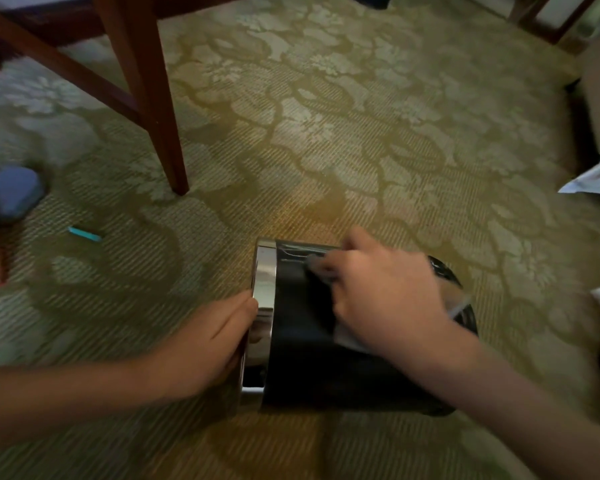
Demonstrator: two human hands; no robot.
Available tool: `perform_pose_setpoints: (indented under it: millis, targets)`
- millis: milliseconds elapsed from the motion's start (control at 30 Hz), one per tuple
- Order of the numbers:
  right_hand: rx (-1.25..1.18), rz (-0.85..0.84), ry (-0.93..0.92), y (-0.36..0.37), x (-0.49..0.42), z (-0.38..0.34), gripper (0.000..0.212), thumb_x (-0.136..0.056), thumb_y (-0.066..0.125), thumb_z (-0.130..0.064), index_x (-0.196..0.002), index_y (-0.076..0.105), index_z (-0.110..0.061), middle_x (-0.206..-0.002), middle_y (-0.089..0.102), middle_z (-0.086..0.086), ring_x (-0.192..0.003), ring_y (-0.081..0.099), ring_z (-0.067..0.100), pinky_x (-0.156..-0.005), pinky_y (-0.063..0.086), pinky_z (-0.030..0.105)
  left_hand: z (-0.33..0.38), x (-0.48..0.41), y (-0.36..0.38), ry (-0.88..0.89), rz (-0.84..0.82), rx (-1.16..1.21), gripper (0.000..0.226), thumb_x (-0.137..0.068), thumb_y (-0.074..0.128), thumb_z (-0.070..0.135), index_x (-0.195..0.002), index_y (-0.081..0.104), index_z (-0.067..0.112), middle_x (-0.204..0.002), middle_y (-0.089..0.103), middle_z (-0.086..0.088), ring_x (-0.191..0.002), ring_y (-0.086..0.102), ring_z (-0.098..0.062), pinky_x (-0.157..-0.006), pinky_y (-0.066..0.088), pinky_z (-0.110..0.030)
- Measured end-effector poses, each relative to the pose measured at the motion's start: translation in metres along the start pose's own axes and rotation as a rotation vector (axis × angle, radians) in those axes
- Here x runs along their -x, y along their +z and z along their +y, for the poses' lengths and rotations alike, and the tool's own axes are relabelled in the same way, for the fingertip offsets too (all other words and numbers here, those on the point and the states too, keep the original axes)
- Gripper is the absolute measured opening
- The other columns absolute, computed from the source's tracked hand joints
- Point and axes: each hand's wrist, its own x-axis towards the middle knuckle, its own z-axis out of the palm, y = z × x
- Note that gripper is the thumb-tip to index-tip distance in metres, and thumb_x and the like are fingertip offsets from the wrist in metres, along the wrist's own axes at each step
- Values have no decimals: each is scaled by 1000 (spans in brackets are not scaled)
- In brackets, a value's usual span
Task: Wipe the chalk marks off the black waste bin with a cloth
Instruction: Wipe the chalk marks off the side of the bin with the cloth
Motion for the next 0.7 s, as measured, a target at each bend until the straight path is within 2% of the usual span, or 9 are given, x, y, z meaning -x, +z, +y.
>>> perform_pose_setpoints:
  millis: [67,133,200,300,367,433,533,633,700]
  targets:
    - [87,-39,171,2,-2,40,29,-81,55,-34,-109,64,-34,-107,56,-2,-91,64,26,-62,36,32,0,1,-1,-9,-5,-48,36,-104,32,18,-78,55,9,-62,55,2,-56,50,-4,-55,44,-22]
    - [16,-104,303,-2,-7,61,31,-82,52,-33,-111,64,-33,-111,61,2,-98,62,30,-70,42,34,-1,3,0,-19,-5,-91,36,-104,31,17,-81,55,3,-63,52,1,-57,49,-9,-57,43,-29]
    - [-40,-96,274,-2,-11,54,32,-81,52,-32,-110,65,-35,-110,64,3,-99,62,30,-70,41,33,1,4,1,-14,-13,-70,37,-104,30,18,-81,55,2,-63,54,0,-56,49,-7,-56,42,-25]
    - [-143,-2,88,-5,-15,9,30,-79,54,-32,-105,67,-35,-107,61,-4,-95,62,25,-70,43,33,2,4,2,20,-26,-44,39,-104,30,19,-81,57,4,-60,58,6,-53,51,0,-54,41,-15]
    - [-206,29,-44,-7,-15,-23,27,-78,56,-31,-102,68,-32,-98,54,-4,-88,61,27,-64,38,33,1,7,4,59,-31,-71,38,-104,28,25,-86,60,12,-60,60,10,-53,52,0,-54,43,-18]
    - [-196,32,-100,-9,-14,-28,27,-78,56,-30,-103,67,-29,-95,52,-4,-86,60,27,-61,32,32,1,12,4,63,-48,-85,37,-104,27,32,-97,63,24,-68,65,10,-59,57,-3,-59,46,-19]
    - [-80,-22,33,-2,-8,14,33,-78,54,-31,-109,64,-33,-108,59,-3,-95,62,26,-67,39,34,3,15,3,57,-52,-86,38,-103,28,30,-101,65,23,-69,64,13,-63,58,-1,-61,43,-11]
    - [25,-100,254,-2,-2,57,33,-82,52,-32,-112,63,-32,-112,62,1,-100,61,28,-69,38,33,7,17,4,48,-33,-66,37,-100,31,31,-92,64,15,-66,61,11,-63,56,-2,-63,44,-15]
    - [37,-72,236,-4,-1,52,31,-82,52,-32,-111,64,-32,-109,61,0,-97,62,28,-67,37,32,6,18,6,13,-11,-89,46,-96,30,40,-100,64,9,-73,60,9,-68,54,-7,-70,49,-27]
